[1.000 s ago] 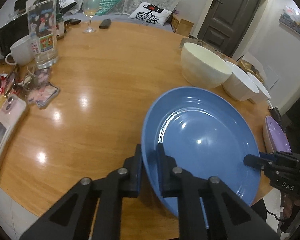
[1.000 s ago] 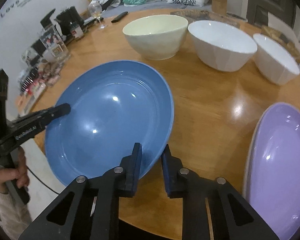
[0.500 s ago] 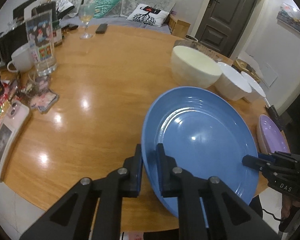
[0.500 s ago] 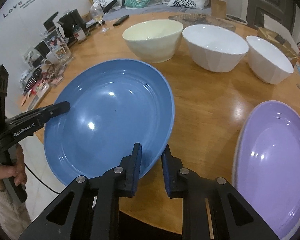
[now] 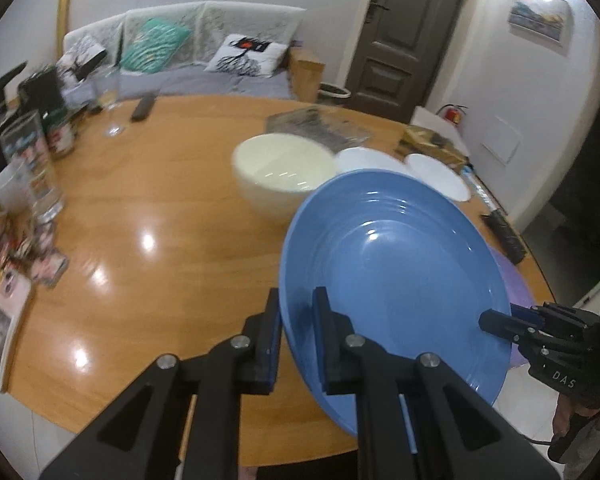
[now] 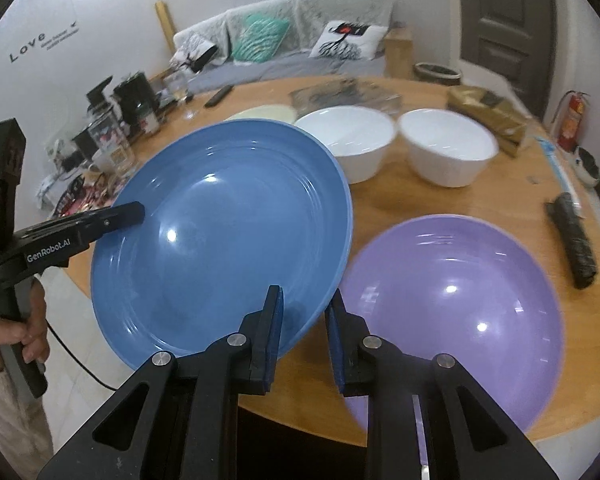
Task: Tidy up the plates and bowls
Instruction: 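Grasp the blue plate rim with both tools and lift it, then lower the blue plate onto the purple plate and open both tools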
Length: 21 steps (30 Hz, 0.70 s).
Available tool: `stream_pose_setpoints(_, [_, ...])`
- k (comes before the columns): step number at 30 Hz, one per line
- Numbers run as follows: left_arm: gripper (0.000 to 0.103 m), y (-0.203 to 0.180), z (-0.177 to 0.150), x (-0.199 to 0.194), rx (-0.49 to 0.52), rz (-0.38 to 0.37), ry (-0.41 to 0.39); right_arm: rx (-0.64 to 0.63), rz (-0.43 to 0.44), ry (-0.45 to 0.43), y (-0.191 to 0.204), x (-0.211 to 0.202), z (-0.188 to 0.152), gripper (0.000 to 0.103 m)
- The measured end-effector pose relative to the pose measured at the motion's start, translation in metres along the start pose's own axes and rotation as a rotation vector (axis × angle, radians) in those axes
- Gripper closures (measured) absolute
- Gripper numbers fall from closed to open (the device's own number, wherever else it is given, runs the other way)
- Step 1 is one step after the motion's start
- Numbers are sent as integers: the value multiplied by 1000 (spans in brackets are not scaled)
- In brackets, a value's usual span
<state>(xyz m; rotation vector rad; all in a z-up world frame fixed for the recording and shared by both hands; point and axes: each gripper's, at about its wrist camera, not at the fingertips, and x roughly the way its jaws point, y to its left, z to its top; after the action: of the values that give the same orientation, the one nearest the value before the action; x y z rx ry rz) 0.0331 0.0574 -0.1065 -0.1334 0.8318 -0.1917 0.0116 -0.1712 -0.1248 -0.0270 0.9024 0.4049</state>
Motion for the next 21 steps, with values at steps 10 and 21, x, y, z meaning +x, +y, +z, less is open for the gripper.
stream_pose_setpoints(10, [92,-79,8,10,128,-39,18,81,-74,-60,-59,-43,-20,86])
stream_pose_setpoints(21, [91,-140,-4,38,227,-82,96,141,-174,-72,-107,-64,-49,85])
